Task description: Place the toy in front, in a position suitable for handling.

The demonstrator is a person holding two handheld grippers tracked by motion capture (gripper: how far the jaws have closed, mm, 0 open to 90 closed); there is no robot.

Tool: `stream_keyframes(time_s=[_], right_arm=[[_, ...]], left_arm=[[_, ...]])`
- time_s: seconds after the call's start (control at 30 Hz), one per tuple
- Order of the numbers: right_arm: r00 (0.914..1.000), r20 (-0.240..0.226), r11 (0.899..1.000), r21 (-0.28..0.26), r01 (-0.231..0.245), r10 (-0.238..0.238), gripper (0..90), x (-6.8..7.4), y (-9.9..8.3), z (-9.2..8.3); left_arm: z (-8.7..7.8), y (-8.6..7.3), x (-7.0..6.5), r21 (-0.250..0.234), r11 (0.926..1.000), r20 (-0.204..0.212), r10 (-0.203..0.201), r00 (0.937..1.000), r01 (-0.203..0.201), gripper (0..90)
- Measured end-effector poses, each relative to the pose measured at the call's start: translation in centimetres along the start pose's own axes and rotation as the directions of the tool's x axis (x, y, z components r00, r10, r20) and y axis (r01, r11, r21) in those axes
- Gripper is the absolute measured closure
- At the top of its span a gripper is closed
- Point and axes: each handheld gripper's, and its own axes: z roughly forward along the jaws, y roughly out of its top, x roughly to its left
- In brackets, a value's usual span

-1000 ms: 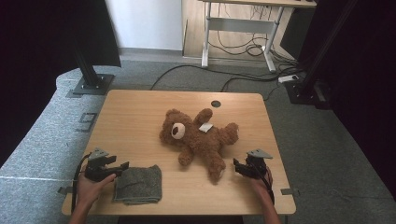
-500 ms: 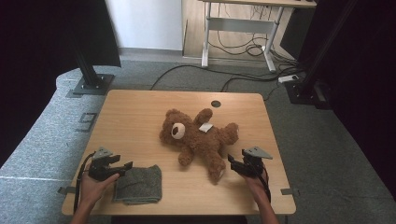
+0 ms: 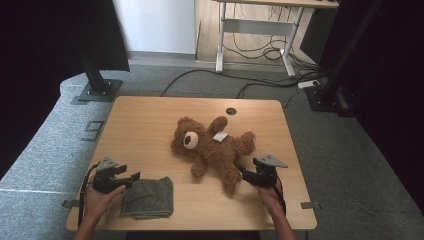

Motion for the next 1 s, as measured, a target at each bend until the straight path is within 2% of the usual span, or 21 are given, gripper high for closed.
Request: stream_keyframes(time_s=[0.13, 0.33, 0.77, 0.9, 1.0], right_arm=[[0.9998, -0.008, 1.0, -0.002, 0.02, -0.02, 32.0, 0.4, 0.2, -0.2], [0.9997, -0.016, 1.0, -0.019, 0.021, -0.021, 31.9, 0.9, 0.4, -0.6], [0.998, -0.051, 0.999, -0.019, 0.038, -0.039, 31.9, 1.8, 0.8, -0.1], [0.9976, -0.054, 0.999, -0.027, 0.042, -0.044, 31.9, 2.1, 1.1, -0.1], [0.9964, -0.073, 0.999, -0.035, 0.041, -0.044, 31.9, 2.7, 1.7, 0.0]], left_arm=[[0.3, 0.1, 0.0, 0.004, 1.0, 0.006, 0.001, 1.0, -0.001, 31.7], [0.6, 0.5, -0.8, -0.002, 0.9998, 0.018, 0.019, 0.9997, -0.019, 31.6], [1.4, 2.5, -2.0, -0.025, 0.9993, 0.035, 0.029, 0.999, -0.028, 31.4], [1.8, 2.8, -2.4, -0.018, 0.9991, 0.043, 0.04, 0.9983, -0.039, 31.4], [1.9, 2.7, -2.5, -0.02, 0.9989, 0.044, 0.042, 0.9981, -0.042, 31.4]])
